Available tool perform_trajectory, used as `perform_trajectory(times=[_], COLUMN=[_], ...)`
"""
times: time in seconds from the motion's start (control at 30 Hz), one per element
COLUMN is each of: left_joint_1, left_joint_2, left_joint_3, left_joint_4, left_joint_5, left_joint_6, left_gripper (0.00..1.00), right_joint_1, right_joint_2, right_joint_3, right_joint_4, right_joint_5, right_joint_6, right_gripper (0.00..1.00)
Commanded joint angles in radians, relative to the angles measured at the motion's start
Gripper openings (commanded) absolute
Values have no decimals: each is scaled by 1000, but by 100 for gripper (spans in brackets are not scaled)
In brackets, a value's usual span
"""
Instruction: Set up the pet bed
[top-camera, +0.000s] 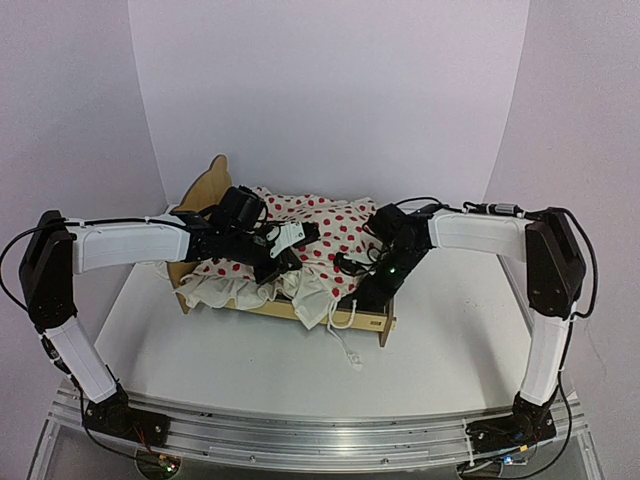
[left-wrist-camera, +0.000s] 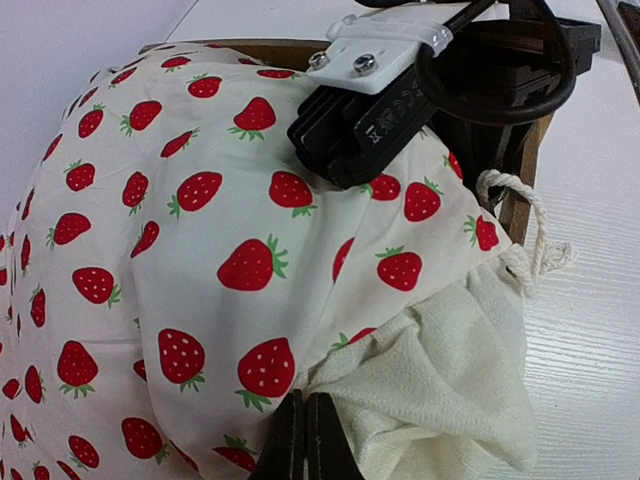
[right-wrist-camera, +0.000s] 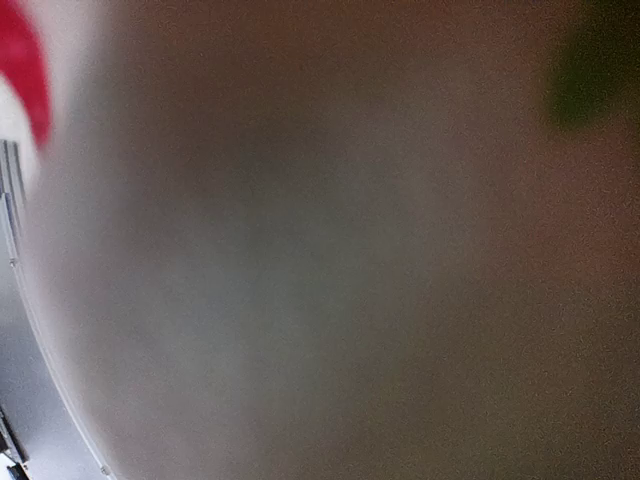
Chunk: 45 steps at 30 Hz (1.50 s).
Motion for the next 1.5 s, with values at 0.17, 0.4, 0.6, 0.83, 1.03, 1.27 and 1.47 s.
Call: perform_trajectory(times=[0.17,0.4,0.6,0.83,1.03,1.27,1.47], left_joint_1=[7,7,7,7,7,7,7], left_joint_2=[-3,7,2,3,-2,0,14], left_joint_3=[20,32,21,19,21,9,22], left_joint_4=[37,27,29,33,37,46,44], left_joint_5=[3,3,-1,-2,-10,-3,8], left_joint_6=[2,-9,-9,-11,-12,-30,-34], left_gripper=[0,0,0,0,0,0,0], right_joint_1=[7,7,7,8,10,70,96], right_joint_2=[-69,-109,-209,-319,-193,-267,-278], right_joint_3=[45,-9,-70,-187,-22,-120,-185], right_joint_4=[-132,-175,-134,216,177,161,151], right_joint_5=[176,260,210,53,44,229,286], right_joint_6=[-57,-139,-235,-212,210,638,891], right_gripper=[34,34,34,38,44,39,30])
